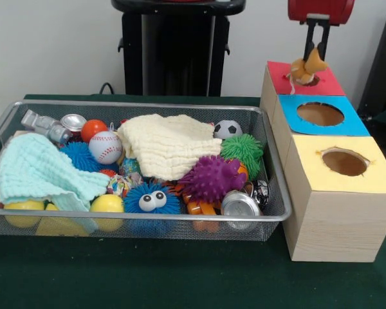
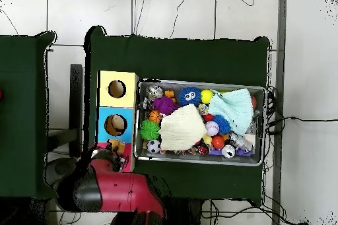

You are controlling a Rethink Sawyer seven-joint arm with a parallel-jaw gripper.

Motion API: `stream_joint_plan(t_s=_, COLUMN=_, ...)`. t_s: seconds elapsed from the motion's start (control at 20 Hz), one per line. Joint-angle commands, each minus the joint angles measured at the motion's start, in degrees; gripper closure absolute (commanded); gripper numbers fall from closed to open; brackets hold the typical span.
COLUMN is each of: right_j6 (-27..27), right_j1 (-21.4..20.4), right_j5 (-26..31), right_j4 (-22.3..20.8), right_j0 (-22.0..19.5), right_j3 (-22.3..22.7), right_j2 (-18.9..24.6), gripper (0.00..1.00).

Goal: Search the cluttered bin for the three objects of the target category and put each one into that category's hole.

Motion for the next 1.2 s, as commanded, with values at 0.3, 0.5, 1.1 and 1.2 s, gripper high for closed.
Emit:
stream_joint_plan(t_s=0.3, right_j6=16.18, right_j1=8.32, right_j5=-12.2, right_j4=4.26, right_j0=-0.08, right_j3=6.69, right_j2=8.25, gripper=1.0)
stream_joint_plan(t_s=0.5, right_j6=15.78, right_j1=8.49, right_j5=-12.16, right_j4=5.41, right_j0=-0.23, right_j3=7.3, right_j2=8.68, gripper=1.0)
stream_joint_plan(t_s=1.1, right_j6=15.51, right_j1=2.25, right_j5=0.12, right_j4=10.61, right_j0=7.28, right_j3=8.69, right_j2=-0.06, gripper=1.0)
stream_joint_plan(t_s=1.2, right_j6=15.06, right_j1=1.77, right_j5=0.92, right_j4=10.71, right_j0=7.67, right_j3=8.75, right_j2=-0.83, gripper=1.0)
